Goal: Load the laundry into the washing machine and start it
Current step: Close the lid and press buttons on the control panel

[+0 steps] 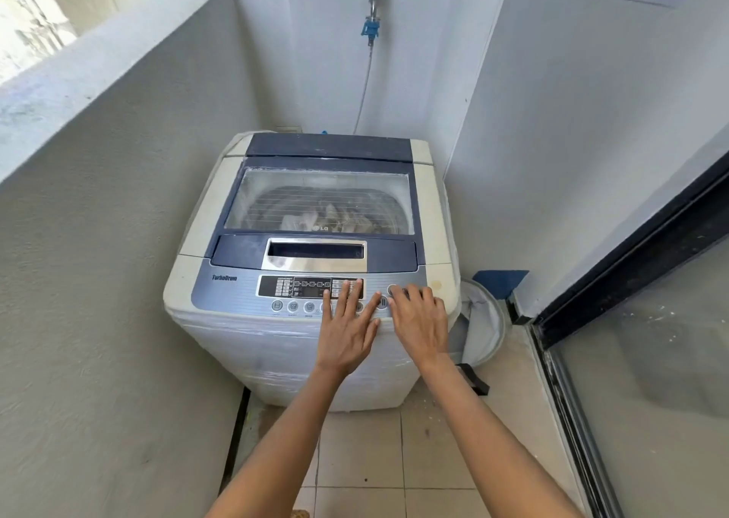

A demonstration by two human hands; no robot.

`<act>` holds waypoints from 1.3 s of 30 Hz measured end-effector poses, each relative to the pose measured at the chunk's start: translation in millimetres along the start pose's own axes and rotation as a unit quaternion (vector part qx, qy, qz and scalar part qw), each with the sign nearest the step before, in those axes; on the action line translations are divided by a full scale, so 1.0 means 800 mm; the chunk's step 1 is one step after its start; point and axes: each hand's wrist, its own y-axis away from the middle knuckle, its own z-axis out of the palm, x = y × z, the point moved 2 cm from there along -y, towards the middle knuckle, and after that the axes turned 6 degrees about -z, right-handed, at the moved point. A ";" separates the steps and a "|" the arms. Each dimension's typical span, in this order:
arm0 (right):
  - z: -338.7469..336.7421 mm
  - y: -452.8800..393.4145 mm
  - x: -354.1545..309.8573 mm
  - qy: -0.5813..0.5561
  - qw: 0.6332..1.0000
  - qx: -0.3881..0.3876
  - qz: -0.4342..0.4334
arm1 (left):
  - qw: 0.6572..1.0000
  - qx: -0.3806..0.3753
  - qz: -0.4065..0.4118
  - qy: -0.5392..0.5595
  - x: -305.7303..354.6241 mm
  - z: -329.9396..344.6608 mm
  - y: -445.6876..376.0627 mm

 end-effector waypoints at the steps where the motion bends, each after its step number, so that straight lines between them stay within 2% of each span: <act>1: -0.001 0.000 0.000 0.006 1.000 -0.008 -0.005 | 1.000 -0.003 -0.002 -0.001 0.001 0.000 0.002; 7: -0.002 0.005 0.001 -0.010 0.999 -0.014 -0.032 | 0.999 -0.032 -0.021 -0.011 0.004 -0.012 0.005; 12: -0.002 0.012 0.009 -0.025 0.998 -0.016 -0.054 | 1.000 -0.001 -0.028 -0.005 -0.001 -0.019 0.026; 17: -0.006 0.011 -0.003 -0.067 0.997 -0.030 -0.005 | 0.997 -0.043 -0.069 0.012 -0.015 -0.024 0.051; 20: -0.009 0.018 -0.026 -0.081 0.996 -0.004 0.025 | 0.995 -0.040 -0.089 0.023 -0.028 -0.029 0.059; 26: -0.010 0.043 -0.129 -0.125 0.990 0.006 -0.058 | 0.995 -0.009 -0.095 0.034 -0.086 -0.044 0.072; 29: -0.012 0.034 -0.164 -0.145 0.988 -0.022 -0.058 | 0.995 -0.015 -0.099 0.030 -0.112 -0.046 0.075; 33: -0.004 0.028 -0.181 -0.143 0.986 -0.078 -0.026 | 0.995 -0.037 -0.087 0.024 -0.130 -0.044 0.076; 39: -0.001 0.032 -0.186 -0.126 0.989 -0.072 -0.023 | 0.996 -0.042 -0.070 0.026 -0.135 -0.044 0.075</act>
